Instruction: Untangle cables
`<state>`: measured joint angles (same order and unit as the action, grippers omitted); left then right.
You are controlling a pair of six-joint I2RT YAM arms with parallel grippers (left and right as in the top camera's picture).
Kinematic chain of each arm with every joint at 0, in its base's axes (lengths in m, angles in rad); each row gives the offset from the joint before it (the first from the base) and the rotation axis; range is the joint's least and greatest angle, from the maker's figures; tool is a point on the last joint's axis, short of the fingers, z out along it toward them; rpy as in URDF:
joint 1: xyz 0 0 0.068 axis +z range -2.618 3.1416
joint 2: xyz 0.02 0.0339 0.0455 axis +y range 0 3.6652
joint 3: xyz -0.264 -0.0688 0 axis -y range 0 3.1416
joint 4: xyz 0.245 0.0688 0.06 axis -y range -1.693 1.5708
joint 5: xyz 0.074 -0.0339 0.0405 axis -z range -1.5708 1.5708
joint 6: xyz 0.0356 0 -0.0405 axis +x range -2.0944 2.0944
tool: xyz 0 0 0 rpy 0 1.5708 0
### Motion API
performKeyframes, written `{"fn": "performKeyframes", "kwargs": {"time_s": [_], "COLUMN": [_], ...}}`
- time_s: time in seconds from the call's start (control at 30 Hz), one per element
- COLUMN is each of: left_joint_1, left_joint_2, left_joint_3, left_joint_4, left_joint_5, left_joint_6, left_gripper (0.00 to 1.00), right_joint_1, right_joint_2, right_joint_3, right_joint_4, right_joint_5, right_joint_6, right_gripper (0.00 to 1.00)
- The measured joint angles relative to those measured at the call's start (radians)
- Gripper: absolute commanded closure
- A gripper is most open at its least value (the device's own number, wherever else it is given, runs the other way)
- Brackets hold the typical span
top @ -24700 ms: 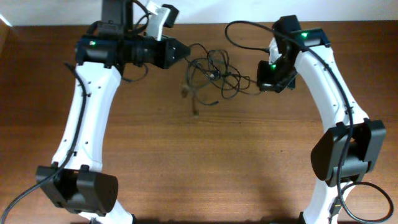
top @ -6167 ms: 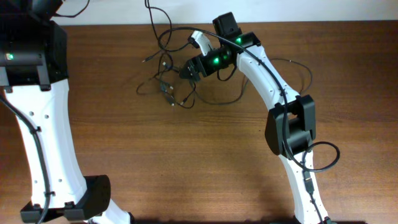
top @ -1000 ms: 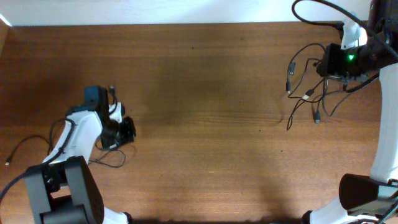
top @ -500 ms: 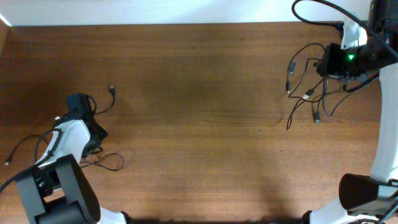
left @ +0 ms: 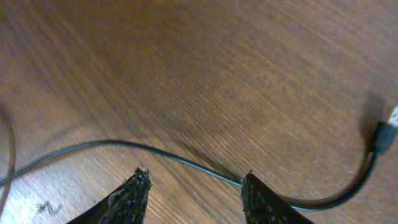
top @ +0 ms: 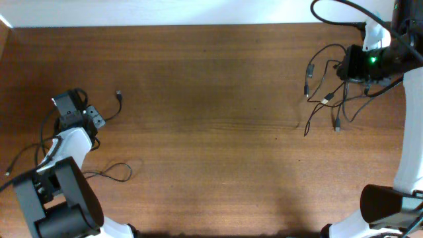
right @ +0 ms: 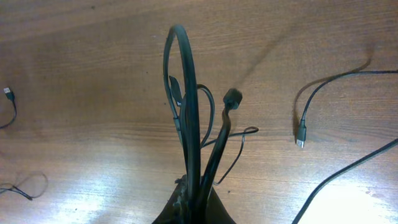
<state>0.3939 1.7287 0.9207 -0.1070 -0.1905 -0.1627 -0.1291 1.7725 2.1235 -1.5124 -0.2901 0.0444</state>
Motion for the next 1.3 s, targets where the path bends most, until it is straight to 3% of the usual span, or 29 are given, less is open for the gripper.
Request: {"fn": "performKeyframes", "kwargs": {"time_s": [0.13,0.2,0.27,0.4,0.7,0.8,0.97,1.07,1.23,1.3], "left_joint_1": [0.003,0.015,0.043,0.065,0.074,0.126,0.416,0.518,0.543,0.501], "left_joint_2": [0.023,0.023,0.028,0.114,0.145,0.145,0.145,0.145,0.145,0.145], "left_joint_3": [0.0,0.001,0.001,0.001,0.001,0.001,0.001,0.001,0.0,0.0], "left_joint_4": [0.027,-0.027,-0.074,-0.002,0.156,0.163,0.134,0.117,0.157,0.18], "left_joint_5": [0.0,-0.005,-0.026,-0.042,-0.062,-0.086,-0.106,-0.101,0.029,0.102], "left_joint_6": [0.105,0.067,-0.055,-0.221,-0.269,-0.269,-0.273,-0.292,-0.276,-0.233], "left_gripper": [0.49,0.51,0.52,0.52,0.48,0.47,0.48,0.5,0.39,0.39], "right_joint_1": [0.0,0.0,0.0,0.0,0.0,0.0,0.0,0.0,0.0,0.0], "right_joint_2": [0.0,0.0,0.0,0.0,0.0,0.0,0.0,0.0,0.0,0.0], "right_joint_3": [0.0,0.0,0.0,0.0,0.0,0.0,0.0,0.0,0.0,0.0], "right_joint_4": [-0.001,-0.002,-0.001,-0.003,-0.015,-0.025,-0.027,-0.028,-0.027,-0.028], "right_joint_5": [0.0,0.0,0.0,0.0,0.0,0.0,0.0,0.0,0.0,0.0], "right_joint_6": [0.0,0.0,0.0,0.0,0.0,0.0,0.0,0.0,0.0,0.0], "right_gripper": [0.96,0.96,0.96,0.96,0.96,0.96,0.95,0.95,0.95,0.95]}}
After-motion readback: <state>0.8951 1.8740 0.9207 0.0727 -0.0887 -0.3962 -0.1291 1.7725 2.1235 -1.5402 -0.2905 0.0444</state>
